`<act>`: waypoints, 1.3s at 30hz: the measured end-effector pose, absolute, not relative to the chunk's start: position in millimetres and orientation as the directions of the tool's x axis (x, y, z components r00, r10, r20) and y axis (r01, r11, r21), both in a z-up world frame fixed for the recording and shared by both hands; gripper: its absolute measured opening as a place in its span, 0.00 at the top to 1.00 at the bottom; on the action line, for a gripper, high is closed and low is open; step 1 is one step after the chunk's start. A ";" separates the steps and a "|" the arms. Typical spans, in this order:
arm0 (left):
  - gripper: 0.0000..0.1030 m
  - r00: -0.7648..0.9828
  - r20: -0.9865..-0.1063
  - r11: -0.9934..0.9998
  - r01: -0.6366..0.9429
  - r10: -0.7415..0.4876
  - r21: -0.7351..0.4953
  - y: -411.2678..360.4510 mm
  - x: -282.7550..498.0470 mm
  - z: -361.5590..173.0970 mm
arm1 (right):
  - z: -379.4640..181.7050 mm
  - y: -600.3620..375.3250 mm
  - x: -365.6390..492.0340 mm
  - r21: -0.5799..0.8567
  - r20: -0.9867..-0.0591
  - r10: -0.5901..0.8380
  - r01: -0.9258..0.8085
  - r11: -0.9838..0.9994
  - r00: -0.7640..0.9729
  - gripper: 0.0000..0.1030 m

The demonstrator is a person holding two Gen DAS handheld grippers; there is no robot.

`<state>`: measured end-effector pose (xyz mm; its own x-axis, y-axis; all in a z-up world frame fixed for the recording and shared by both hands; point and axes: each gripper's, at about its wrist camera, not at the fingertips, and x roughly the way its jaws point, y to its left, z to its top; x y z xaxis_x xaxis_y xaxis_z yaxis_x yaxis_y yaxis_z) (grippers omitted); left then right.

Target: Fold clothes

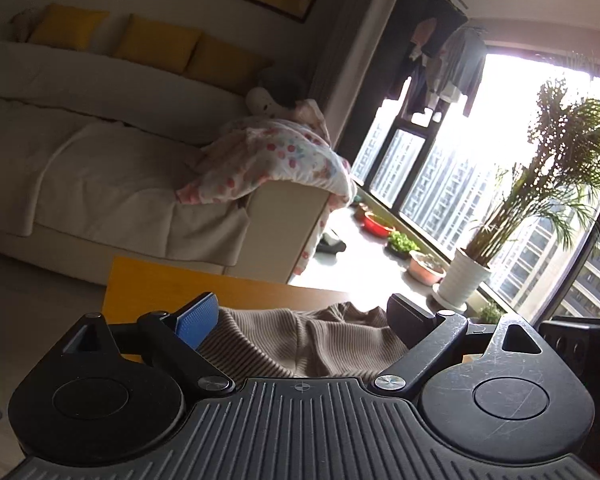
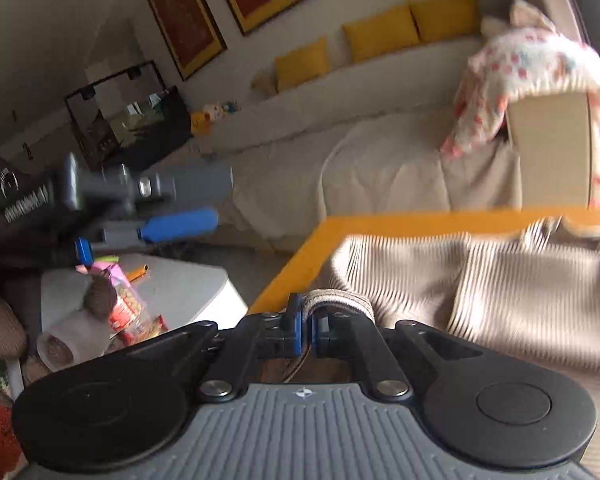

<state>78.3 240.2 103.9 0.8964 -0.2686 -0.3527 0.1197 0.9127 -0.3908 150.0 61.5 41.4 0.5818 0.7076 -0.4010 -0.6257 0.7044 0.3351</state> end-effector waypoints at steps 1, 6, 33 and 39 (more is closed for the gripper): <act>0.06 0.893 -0.355 0.911 0.129 -0.278 -0.391 239.7 80.5 104.3 | 57.7 47.5 152.8 0.304 -0.371 0.688 -0.618 0.725 0.624 0.96; 0.05 0.835 -0.430 0.912 0.187 -0.344 -0.365 209.5 109.5 84.9 | 111.4 -17.4 168.2 0.200 -0.295 0.557 -0.520 0.830 0.776 0.96; 0.02 0.799 -0.422 0.903 0.371 -0.429 -0.214 120.4 169.5 60.4 | 18.3 -112.3 192.7 0.069 -0.504 0.262 -0.264 0.962 0.823 0.32; 0.03 0.804 -0.452 0.922 0.319 -0.386 -0.220 99.8 193.7 4.5 | -15.7 -118.9 191.7 0.344 -0.548 0.410 -0.250 0.905 0.729 0.26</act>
<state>193.7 99.8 4.5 0.8042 -0.3861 -0.4519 0.3187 0.9219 -0.2204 191.7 -118.9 -15.7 0.7291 0.4097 -0.5482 -0.2502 0.9051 0.3437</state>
